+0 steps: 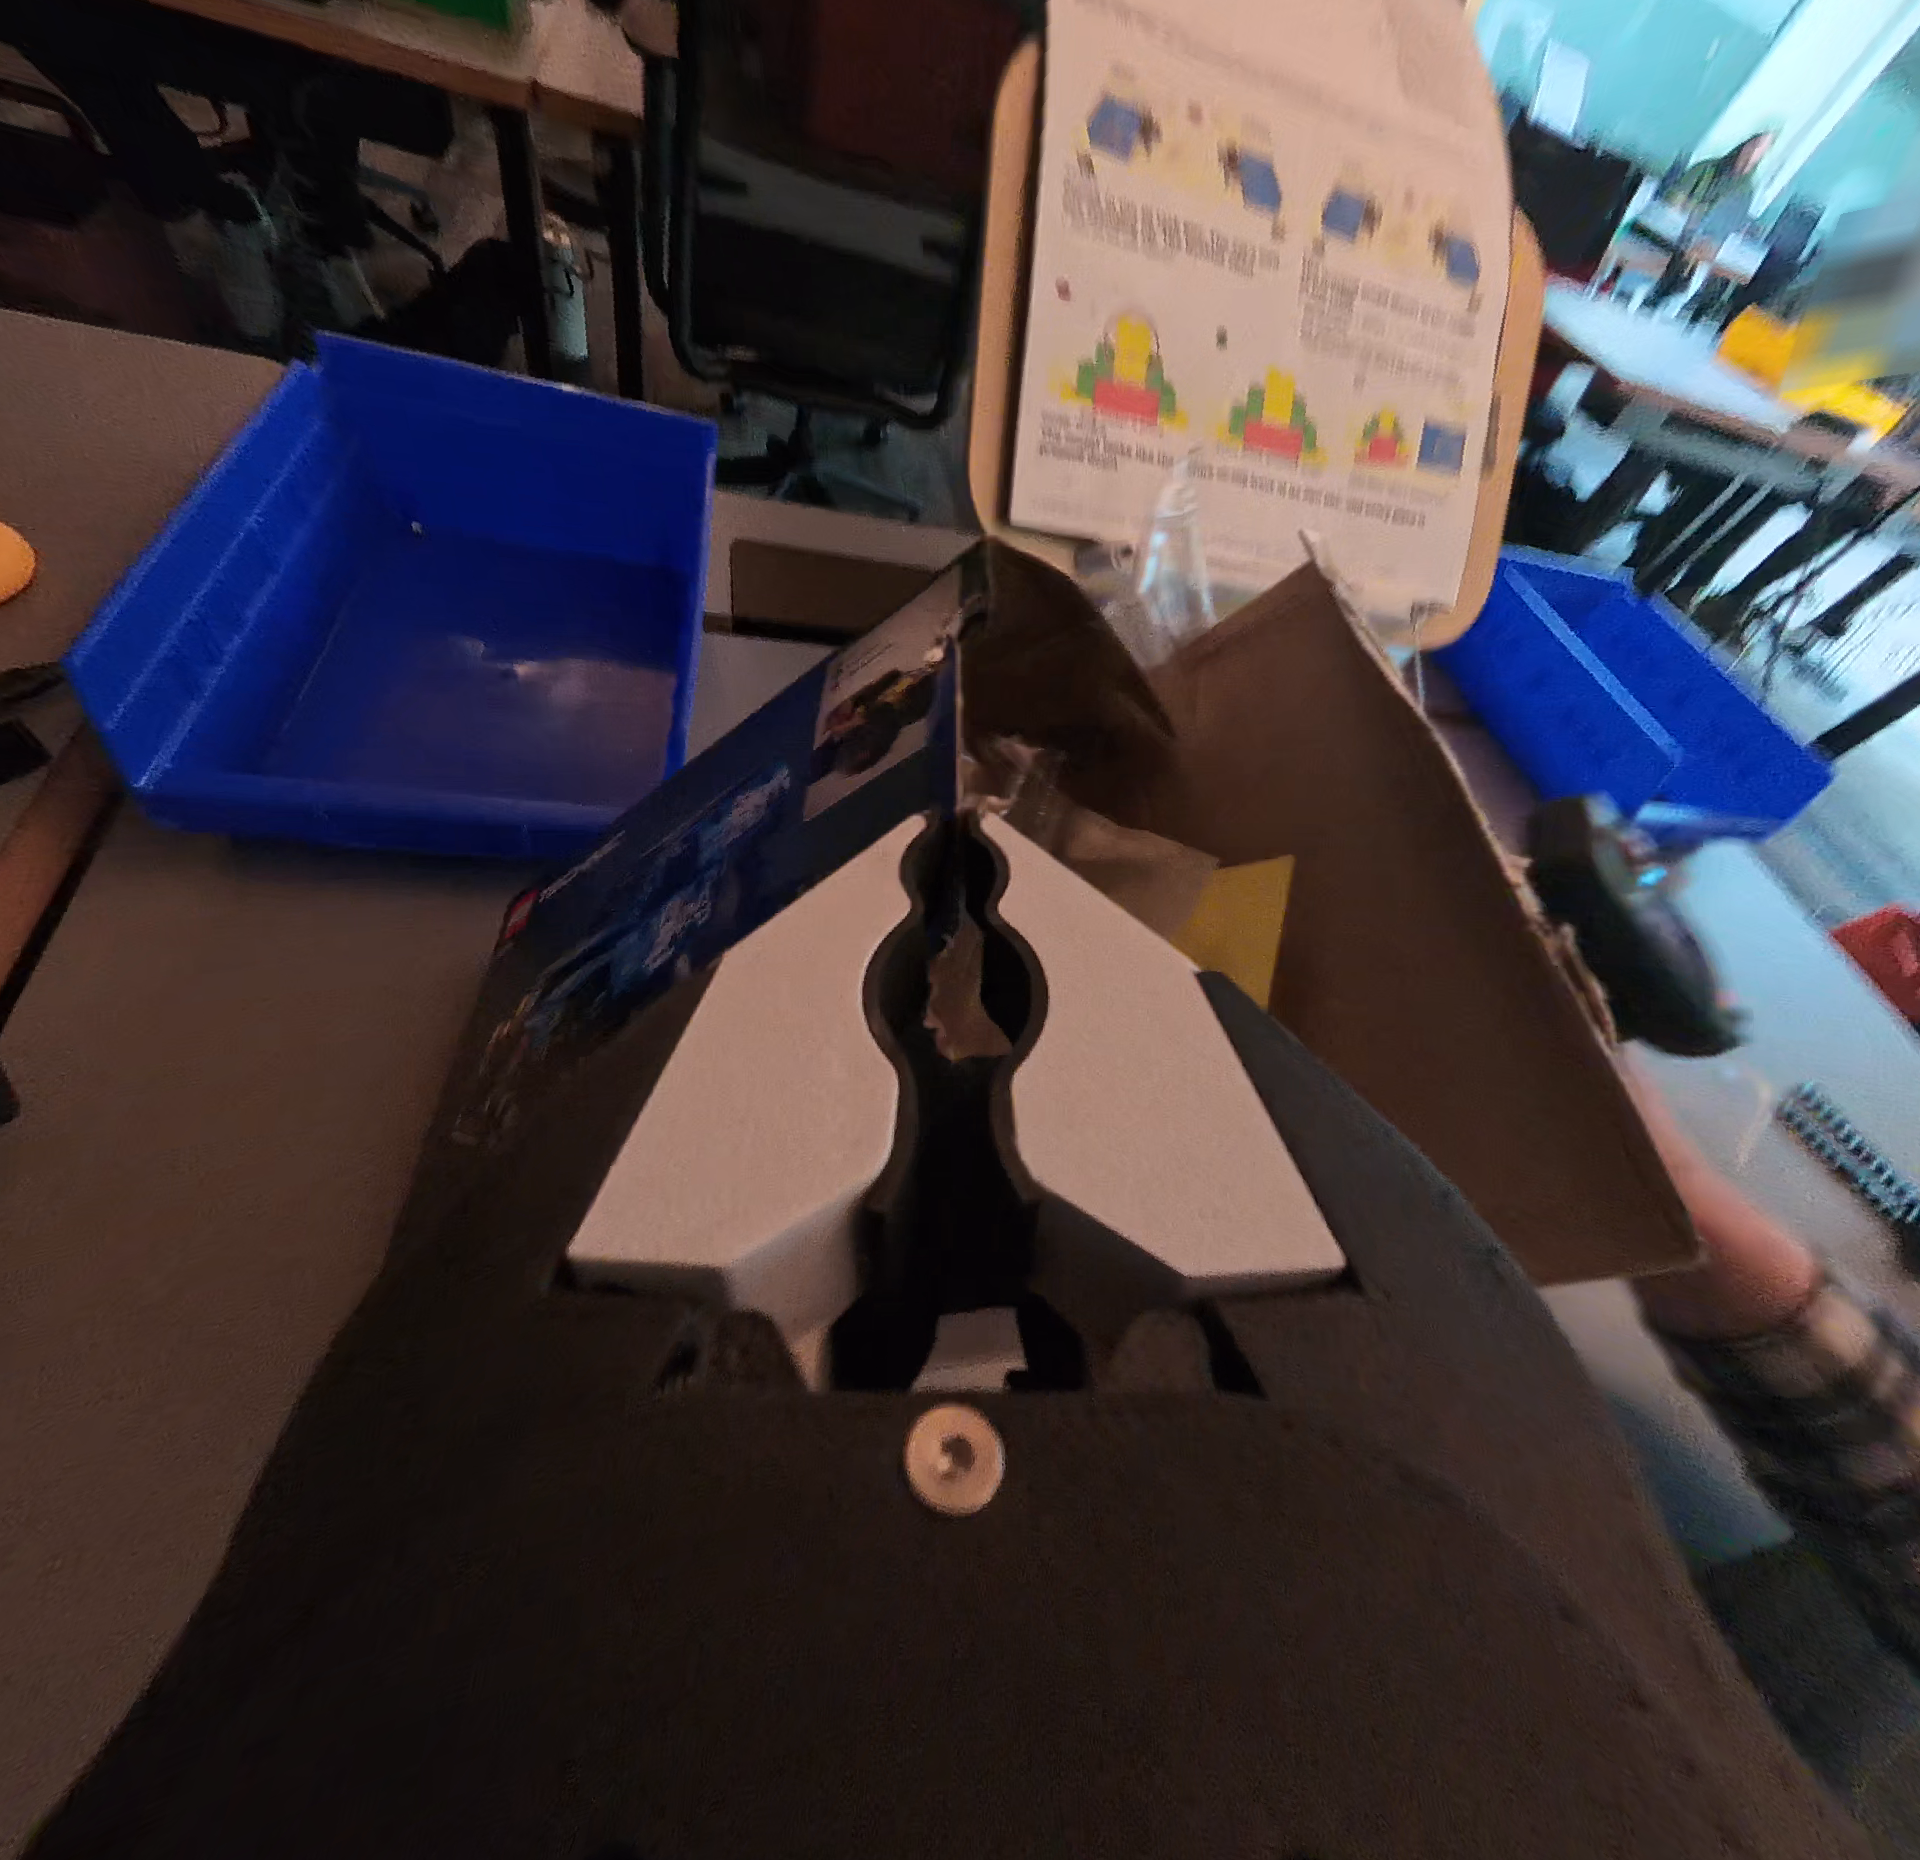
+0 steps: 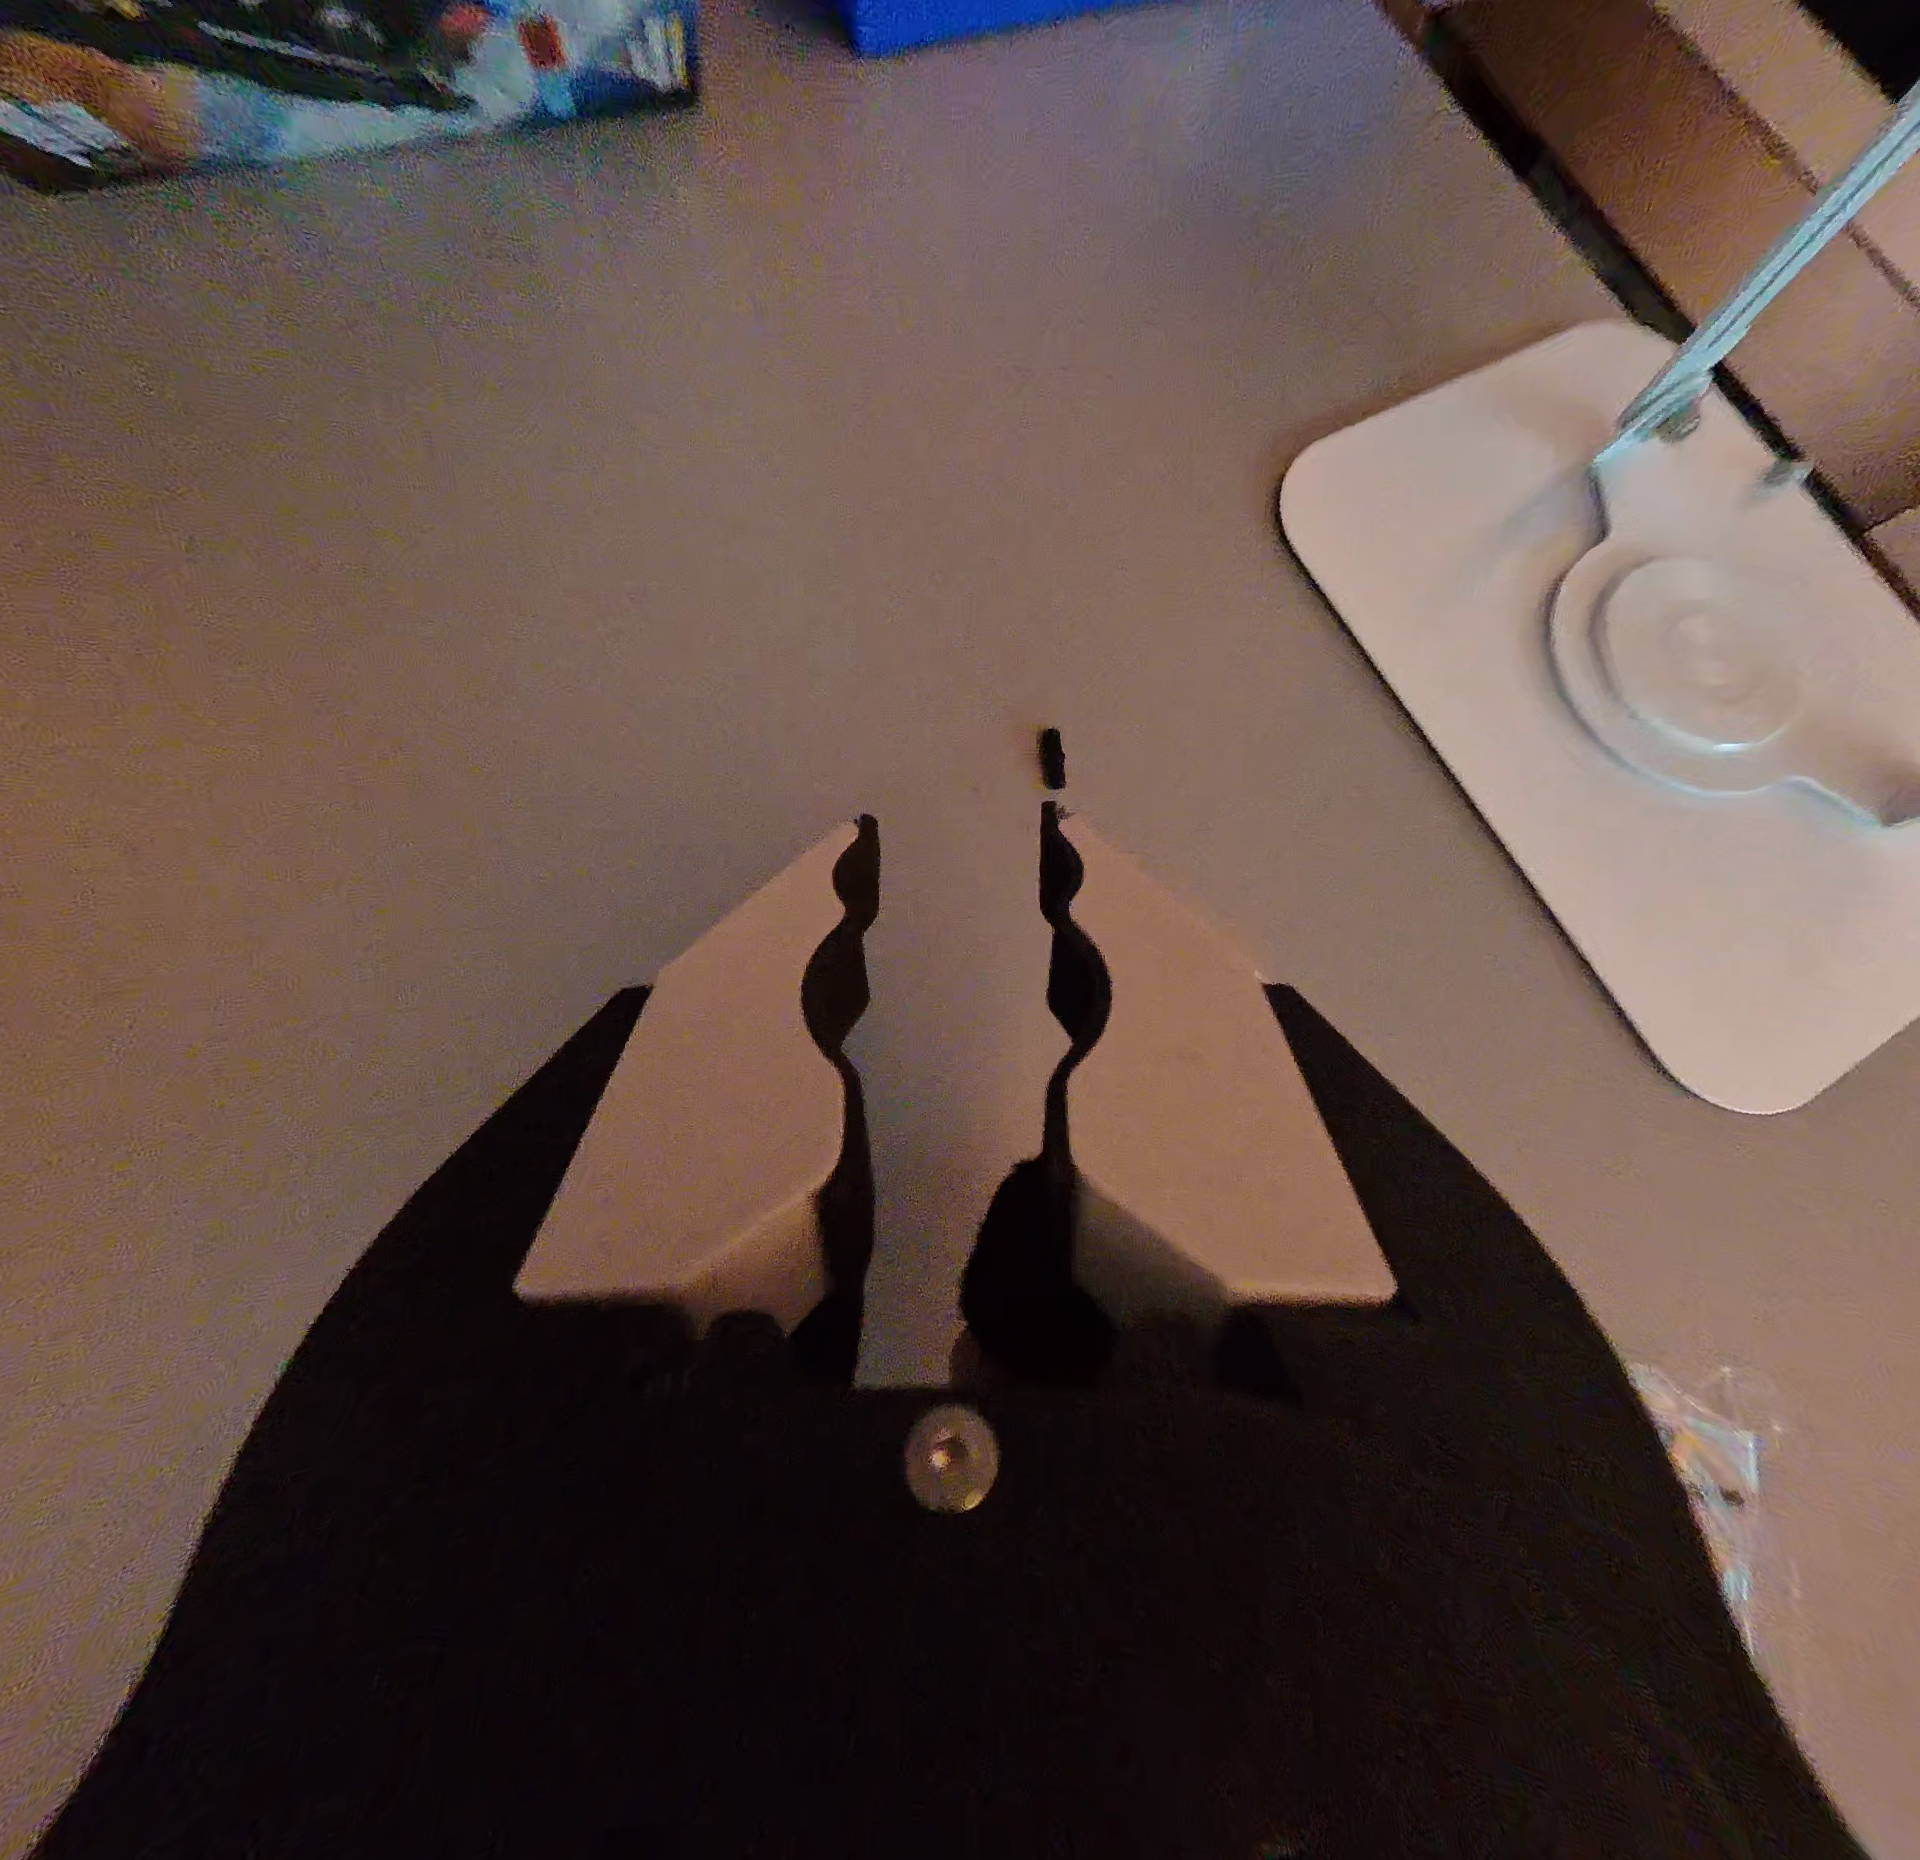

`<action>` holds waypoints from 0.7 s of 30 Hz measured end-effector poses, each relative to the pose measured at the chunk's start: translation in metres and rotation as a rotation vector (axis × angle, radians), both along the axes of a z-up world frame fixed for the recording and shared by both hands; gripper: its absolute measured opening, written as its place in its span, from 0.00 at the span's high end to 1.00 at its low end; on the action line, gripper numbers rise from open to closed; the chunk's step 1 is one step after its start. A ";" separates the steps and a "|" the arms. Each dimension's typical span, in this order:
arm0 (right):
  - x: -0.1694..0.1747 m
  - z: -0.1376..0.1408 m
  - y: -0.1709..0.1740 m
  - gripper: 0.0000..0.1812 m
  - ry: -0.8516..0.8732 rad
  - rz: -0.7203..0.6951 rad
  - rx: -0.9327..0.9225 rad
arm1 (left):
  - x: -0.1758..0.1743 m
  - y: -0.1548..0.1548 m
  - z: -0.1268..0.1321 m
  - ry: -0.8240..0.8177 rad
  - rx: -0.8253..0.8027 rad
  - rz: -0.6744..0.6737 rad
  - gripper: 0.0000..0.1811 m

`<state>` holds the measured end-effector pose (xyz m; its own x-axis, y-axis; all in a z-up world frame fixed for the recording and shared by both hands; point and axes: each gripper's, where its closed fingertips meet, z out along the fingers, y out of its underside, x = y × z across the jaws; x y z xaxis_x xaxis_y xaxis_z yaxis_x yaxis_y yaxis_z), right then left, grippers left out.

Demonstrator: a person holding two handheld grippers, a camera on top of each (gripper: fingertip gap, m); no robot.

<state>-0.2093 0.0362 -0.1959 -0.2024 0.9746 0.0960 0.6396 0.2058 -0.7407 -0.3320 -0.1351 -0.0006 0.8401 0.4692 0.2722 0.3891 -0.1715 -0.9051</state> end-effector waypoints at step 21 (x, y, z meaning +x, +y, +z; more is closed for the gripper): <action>0.004 -0.001 0.005 0.99 -0.081 0.022 -0.118 | 0.039 0.004 -0.039 0.079 0.111 -0.126 1.00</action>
<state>-0.2053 0.0410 -0.1964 -0.2259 0.9735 -0.0366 0.6946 0.1346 -0.7067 -0.2933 -0.1308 -0.0396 0.9113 0.3296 0.2469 0.2975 -0.1122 -0.9481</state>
